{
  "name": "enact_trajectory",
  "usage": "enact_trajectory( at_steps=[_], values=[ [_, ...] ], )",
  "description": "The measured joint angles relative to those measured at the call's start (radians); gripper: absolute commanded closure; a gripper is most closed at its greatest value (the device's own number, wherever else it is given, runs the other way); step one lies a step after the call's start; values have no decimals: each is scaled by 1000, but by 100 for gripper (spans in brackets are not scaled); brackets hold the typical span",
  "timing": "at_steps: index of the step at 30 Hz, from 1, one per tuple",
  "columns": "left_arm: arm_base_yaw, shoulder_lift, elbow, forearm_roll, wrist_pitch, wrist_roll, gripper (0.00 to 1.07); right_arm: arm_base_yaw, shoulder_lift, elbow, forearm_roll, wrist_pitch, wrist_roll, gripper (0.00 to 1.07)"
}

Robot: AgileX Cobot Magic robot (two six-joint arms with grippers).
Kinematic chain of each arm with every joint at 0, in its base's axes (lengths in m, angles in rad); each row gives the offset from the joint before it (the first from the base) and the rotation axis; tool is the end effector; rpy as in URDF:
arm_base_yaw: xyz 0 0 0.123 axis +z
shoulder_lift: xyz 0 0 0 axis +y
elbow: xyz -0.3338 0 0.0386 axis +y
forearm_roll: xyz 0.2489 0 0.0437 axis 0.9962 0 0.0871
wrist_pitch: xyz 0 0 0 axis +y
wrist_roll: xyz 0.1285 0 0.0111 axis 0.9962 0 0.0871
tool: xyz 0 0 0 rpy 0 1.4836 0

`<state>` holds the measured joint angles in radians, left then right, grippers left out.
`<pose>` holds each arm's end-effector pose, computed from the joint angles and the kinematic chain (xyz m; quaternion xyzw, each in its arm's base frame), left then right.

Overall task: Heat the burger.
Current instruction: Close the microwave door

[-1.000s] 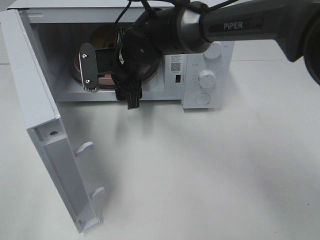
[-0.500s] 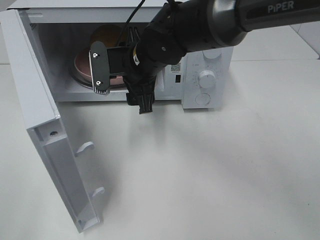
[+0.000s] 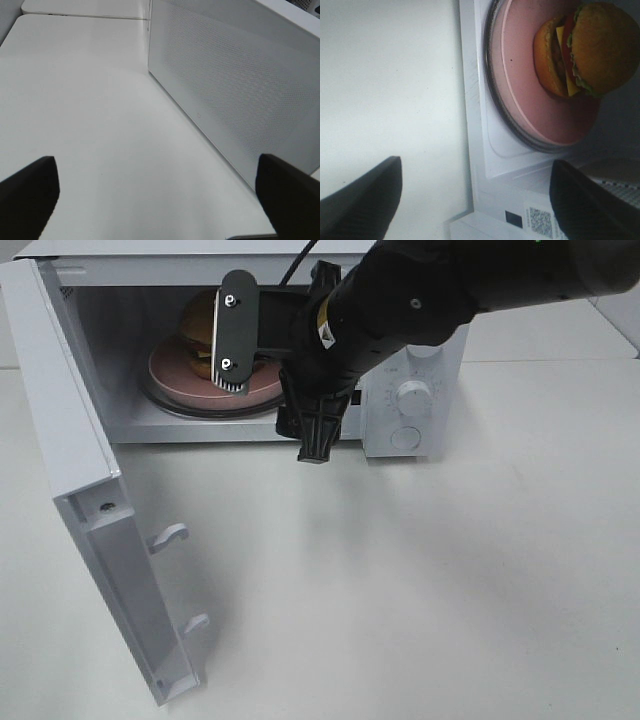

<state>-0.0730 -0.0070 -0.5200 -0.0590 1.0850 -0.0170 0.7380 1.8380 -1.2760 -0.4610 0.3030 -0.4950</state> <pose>-0.0266 -0.0048 0.2638 0.0257 0.8518 -0.0529 0.5206 0.3466 0.2920 0.2521 -0.6619 0.6316 -0.1004 0.3910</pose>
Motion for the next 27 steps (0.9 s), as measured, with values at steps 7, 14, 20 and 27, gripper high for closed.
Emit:
enact_trajectory(
  at_steps=[7, 14, 20, 27],
  values=[
    [0, 0, 0, 0, 0, 0, 7, 0, -114, 108, 3, 19, 237, 31],
    [0, 0, 0, 0, 0, 0, 7, 0, -199, 203, 3, 59, 436, 31],
    [0, 0, 0, 0, 0, 0, 7, 0, -285, 284, 74, 216, 564, 31],
    [0, 0, 0, 0, 0, 0, 7, 0, -381, 307, 155, 430, 575, 31]
  ],
)
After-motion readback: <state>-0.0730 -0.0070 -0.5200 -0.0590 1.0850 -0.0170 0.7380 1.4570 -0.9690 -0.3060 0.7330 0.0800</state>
